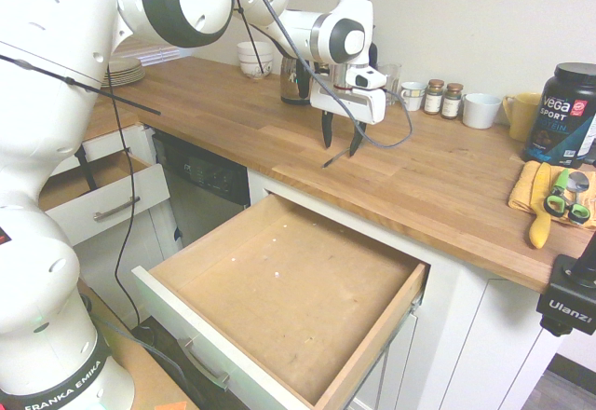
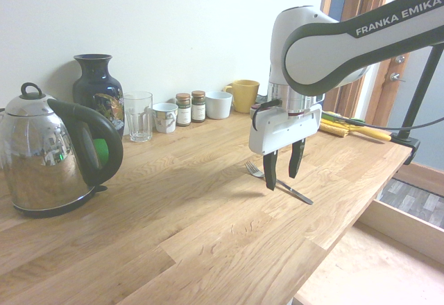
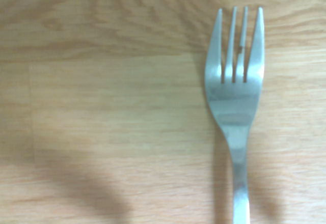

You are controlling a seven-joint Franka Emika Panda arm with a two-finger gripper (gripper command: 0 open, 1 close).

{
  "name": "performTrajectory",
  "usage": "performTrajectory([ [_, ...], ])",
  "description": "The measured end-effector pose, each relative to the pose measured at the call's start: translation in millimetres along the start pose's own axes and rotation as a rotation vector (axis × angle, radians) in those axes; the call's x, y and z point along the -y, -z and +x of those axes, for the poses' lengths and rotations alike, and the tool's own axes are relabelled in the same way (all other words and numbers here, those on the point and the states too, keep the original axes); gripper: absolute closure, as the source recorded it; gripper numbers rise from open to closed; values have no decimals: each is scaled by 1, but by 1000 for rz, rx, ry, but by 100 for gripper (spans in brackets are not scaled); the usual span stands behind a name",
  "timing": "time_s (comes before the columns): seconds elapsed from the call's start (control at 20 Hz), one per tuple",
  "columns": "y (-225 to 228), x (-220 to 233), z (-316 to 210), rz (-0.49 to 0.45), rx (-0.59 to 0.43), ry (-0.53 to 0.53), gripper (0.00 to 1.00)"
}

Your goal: Put fork in the drawer

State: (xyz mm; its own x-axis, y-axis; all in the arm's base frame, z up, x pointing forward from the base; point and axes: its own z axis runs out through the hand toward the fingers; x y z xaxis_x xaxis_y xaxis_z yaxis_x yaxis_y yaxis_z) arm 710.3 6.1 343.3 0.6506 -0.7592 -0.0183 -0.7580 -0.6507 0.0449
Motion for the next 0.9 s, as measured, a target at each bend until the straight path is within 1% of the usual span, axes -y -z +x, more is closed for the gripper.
performTrajectory([
  [0.55,-5,-4,5,-7,4,4,100],
  [0.9,-7,2,-2,-9,5,16,100],
])
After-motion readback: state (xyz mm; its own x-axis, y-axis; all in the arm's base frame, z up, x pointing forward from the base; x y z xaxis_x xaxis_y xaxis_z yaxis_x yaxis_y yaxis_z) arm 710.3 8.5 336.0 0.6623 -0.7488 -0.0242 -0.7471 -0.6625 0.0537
